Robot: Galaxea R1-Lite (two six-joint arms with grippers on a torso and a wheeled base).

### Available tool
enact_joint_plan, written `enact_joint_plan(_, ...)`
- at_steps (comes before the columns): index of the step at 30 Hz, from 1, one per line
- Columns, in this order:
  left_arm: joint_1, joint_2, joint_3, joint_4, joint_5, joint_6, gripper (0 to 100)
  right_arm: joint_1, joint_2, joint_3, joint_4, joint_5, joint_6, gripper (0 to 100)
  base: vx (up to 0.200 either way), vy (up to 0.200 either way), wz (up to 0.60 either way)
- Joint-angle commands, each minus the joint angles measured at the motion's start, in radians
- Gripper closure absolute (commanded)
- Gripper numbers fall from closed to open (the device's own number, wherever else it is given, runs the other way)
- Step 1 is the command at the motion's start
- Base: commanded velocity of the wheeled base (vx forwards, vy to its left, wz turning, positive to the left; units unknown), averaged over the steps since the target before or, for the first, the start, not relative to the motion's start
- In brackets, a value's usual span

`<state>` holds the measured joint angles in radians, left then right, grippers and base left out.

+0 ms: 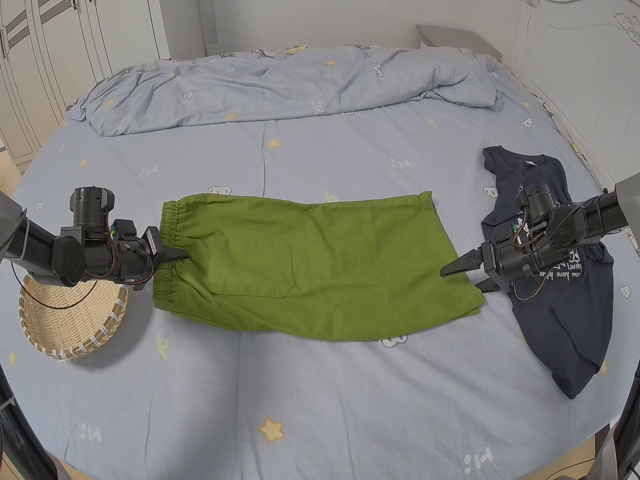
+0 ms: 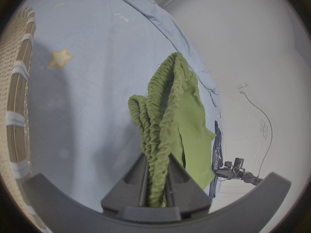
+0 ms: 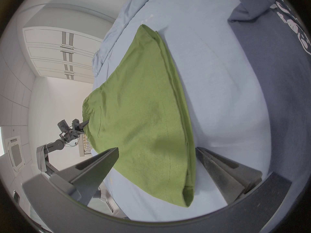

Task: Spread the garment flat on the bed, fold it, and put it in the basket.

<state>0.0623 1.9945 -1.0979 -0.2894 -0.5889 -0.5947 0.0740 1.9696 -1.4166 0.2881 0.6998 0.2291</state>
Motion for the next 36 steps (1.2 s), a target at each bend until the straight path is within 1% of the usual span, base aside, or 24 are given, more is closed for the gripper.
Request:
enact_joint_plan(1, 0.002, -0.002, 0.000, -0.001, 0.000, -0.001, 100, 0.009, -0.024, 0.015, 0.002, 0.009, 0.001, 0, 0.000, 0.000, 0.00)
enact_joint_plan(13, 0.002, -0.003, 0.000, -0.001, 0.000, -0.001, 100, 0.018, -0.031, 0.019, -0.004, 0.009, 0.001, 0, 0.000, 0.000, 0.00)
enact_joint_plan(25, 0.004, -0.003, 0.000, -0.001, 0.001, 0.001, 100, 0.010, 0.029, 0.001, -0.004, 0.009, -0.001, 0, 0.000, 0.000, 0.00)
enact_joint_plan(26, 0.004, -0.003, 0.000, -0.001, 0.001, 0.001, 100, 0.010, 0.031, -0.001, -0.004, 0.009, -0.001, 100, 0.000, 0.000, 0.00)
enact_joint_plan(36, 0.004, 0.000, 0.000, -0.001, 0.001, 0.003, 100, -0.019, 0.025, -0.015, -0.003, 0.009, -0.001, 100, 0.000, 0.000, 0.00)
